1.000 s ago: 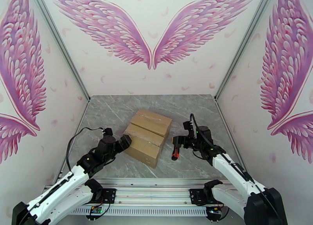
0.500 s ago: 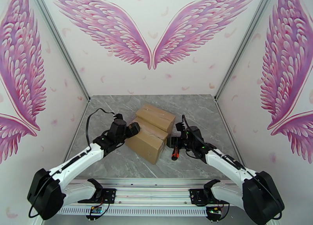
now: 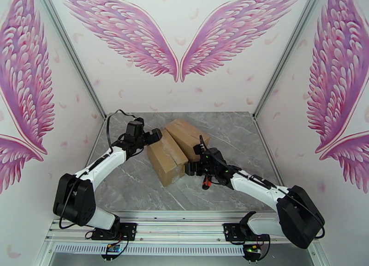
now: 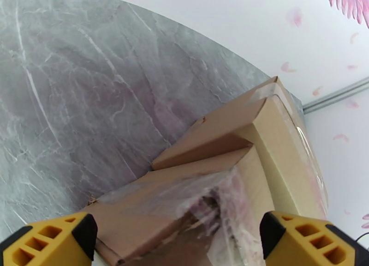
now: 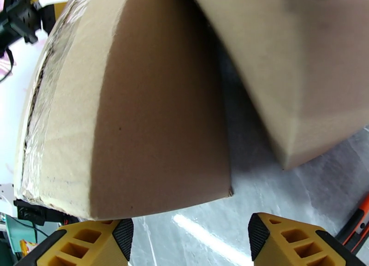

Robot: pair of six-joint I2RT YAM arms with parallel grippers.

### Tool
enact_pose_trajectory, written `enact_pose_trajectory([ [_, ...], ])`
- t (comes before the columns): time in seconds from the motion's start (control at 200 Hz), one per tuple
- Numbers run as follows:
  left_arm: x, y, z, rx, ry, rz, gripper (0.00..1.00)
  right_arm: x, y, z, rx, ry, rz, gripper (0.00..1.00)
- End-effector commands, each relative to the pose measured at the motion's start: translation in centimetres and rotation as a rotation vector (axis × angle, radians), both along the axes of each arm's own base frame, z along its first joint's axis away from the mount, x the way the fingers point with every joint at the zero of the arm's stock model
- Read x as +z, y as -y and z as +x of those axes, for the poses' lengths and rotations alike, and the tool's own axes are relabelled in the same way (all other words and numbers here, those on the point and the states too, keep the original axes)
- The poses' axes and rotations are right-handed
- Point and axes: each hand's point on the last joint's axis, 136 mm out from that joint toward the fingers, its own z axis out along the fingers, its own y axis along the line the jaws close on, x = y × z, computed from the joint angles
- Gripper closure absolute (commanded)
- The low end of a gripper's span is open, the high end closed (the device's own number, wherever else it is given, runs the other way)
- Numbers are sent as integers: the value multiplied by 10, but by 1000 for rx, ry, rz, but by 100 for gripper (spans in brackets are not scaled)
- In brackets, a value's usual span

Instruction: Unpack the express box

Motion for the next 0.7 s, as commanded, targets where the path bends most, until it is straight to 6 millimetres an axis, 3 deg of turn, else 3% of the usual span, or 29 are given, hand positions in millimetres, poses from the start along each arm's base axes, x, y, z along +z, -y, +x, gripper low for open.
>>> enact_pose_trajectory([
  [0.0, 20, 6, -25, -135, -3, 9, 1, 17, 13, 12, -94, 41, -43, 28],
  [0.135, 24, -25, -53, -66, 5, 24, 1, 24, 51, 10, -236, 68, -155, 24],
  [0.235, 21, -31, -71, -60, -10, 17, 1, 28, 65, 12, -277, 99, -214, 23],
  [0.495, -7, -20, -92, -54, -71, -77, 1, 27, 43, 43, -248, 87, -254, 22],
  [0.695, -20, 0, -78, -124, -75, -75, 1, 21, 31, 68, -282, 98, -243, 22],
])
